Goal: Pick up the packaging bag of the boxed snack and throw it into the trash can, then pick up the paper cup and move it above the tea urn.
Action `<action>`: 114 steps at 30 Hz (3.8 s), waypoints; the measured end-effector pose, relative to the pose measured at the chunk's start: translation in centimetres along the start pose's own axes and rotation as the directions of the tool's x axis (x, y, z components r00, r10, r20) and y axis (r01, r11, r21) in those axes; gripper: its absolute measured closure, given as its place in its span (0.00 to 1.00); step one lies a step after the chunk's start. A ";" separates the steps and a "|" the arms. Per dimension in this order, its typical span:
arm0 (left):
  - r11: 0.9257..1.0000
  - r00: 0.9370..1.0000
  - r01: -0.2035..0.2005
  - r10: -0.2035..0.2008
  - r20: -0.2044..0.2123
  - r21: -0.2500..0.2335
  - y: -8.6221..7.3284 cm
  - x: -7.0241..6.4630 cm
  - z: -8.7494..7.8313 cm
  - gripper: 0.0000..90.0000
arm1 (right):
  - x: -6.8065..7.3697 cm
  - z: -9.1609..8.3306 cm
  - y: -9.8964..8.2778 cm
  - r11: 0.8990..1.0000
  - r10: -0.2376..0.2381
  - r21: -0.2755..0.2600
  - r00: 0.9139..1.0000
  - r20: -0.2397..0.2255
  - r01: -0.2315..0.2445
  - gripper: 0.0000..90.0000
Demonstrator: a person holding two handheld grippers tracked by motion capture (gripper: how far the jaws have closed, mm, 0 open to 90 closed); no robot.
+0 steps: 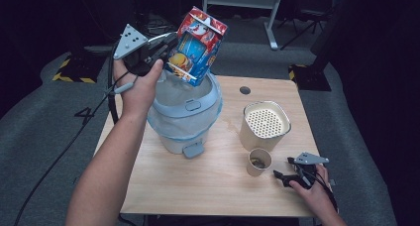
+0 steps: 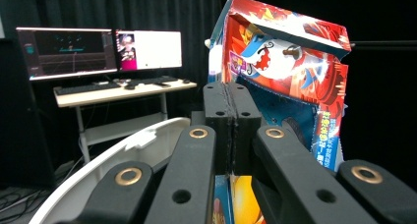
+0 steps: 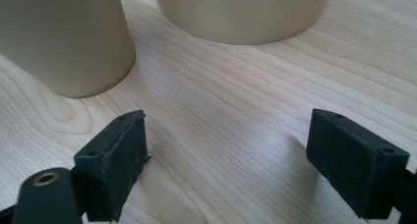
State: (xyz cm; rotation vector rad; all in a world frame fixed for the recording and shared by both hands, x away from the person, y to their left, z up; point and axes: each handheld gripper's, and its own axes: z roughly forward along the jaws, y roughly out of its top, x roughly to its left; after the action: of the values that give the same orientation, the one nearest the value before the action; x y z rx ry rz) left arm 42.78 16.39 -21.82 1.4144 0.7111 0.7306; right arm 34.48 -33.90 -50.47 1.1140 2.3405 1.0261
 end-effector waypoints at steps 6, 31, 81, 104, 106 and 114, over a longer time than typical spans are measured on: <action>1.000 1.000 -0.003 0.004 -0.020 0.016 -0.7 0.3 0.5 0.99 | 0.0 0.0 0.0 1.000 0.000 0.000 1.000 0.000 0.000 0.17; 0.990 0.997 -0.064 0.070 -0.043 0.127 -2.5 0.2 2.0 0.98 | 0.0 0.0 0.0 1.000 0.000 0.000 1.000 0.000 0.000 0.17; 0.953 0.966 -0.152 0.088 0.242 0.262 -6.2 -3.6 -7.5 0.45 | 0.0 0.0 0.0 1.000 -0.004 0.000 1.000 -0.005 0.004 0.18; 0.917 0.929 -0.145 -0.002 0.369 0.370 -16.7 -6.1 -12.0 0.46 | 1.3 -1.0 0.1 0.995 -0.095 0.005 0.991 -0.094 0.096 0.28; 0.911 0.931 -0.144 -0.008 0.366 0.387 -17.9 -6.2 -12.1 0.46 | 1.4 -1.1 0.2 0.995 -0.101 0.003 0.990 -0.101 0.102 0.27; 0.842 0.935 -0.229 0.049 0.352 0.489 -21.6 -6.6 -11.9 0.45 | 2.0 -1.3 0.5 0.994 -0.110 -0.020 0.987 -0.120 0.109 0.24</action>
State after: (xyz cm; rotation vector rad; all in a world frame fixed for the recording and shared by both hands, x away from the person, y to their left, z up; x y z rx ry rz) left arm 29.80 17.73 -43.80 2.0551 0.5647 0.4003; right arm 32.77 -32.71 -49.23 0.9303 2.4555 1.0952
